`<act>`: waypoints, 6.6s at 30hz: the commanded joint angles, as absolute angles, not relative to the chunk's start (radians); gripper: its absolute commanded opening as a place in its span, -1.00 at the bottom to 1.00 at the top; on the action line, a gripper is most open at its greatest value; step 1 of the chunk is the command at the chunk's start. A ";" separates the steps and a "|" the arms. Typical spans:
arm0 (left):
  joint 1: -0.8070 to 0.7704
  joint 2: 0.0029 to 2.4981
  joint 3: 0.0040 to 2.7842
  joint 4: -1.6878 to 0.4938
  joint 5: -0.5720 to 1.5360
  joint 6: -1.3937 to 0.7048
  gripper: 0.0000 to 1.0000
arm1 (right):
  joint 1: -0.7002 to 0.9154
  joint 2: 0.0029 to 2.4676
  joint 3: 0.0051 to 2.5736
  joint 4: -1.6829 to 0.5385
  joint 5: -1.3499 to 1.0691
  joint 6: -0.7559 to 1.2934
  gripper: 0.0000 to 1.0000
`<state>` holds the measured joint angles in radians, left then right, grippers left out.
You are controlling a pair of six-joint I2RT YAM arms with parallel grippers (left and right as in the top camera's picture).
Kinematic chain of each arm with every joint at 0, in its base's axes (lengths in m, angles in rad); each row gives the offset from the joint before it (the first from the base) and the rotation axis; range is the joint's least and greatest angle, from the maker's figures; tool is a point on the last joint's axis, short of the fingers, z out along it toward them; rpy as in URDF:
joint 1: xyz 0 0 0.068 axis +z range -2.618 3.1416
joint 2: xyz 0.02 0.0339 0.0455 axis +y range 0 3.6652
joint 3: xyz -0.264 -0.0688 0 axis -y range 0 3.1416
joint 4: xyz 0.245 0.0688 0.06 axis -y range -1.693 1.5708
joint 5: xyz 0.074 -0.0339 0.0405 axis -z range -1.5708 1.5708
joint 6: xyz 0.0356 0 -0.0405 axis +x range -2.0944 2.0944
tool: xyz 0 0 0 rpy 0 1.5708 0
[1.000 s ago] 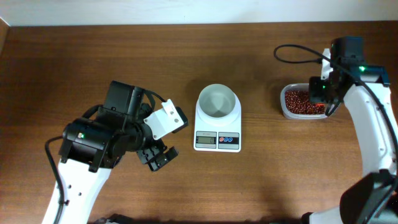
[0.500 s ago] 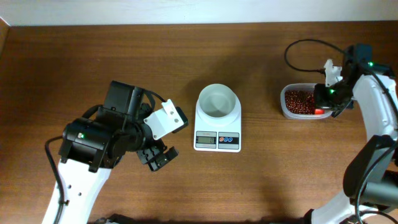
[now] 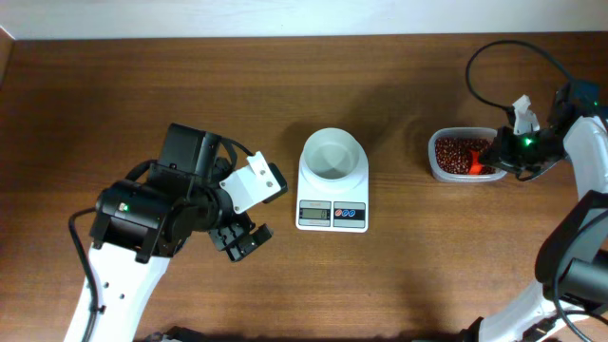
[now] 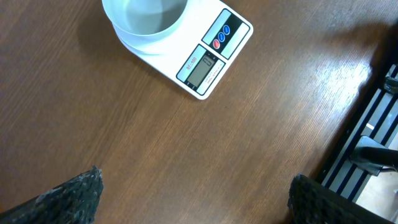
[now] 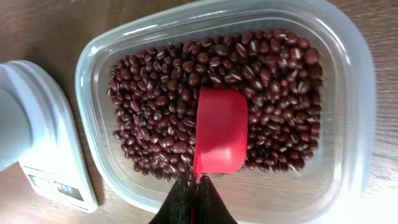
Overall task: Scoop and weigh 50g on scale
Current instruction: 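Dip the orange scoop into the bean tub with the right gripper, then carry the filled scoop with the right gripper over the scale bowl, then tip the scoop with the right gripper to pour beans into the bowl, then return the scoop to the bean tub and scoop more beans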
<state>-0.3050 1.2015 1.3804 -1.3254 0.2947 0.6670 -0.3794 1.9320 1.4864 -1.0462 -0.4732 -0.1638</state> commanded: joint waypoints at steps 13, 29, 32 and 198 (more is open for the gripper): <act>-0.298 1.202 1.399 -1.326 0.292 0.682 0.98 | -0.617 1.994 1.492 -1.141 -0.909 -0.292 -0.92; -0.298 1.202 1.399 -1.326 0.292 0.682 0.97 | -0.669 1.994 1.492 -1.179 -0.988 -0.392 -0.92; -0.298 1.202 1.399 -1.326 0.292 0.682 0.98 | -0.669 1.994 1.492 -1.166 -0.998 -0.340 -0.92; -0.298 1.202 1.399 -1.326 0.292 0.682 0.98 | -0.199 1.738 1.515 -1.039 -0.080 -0.314 -0.92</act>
<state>-0.3050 1.2026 1.3823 -1.3258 0.2947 0.6670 -0.1902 1.7130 1.5192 -1.0466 -0.1619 -0.3214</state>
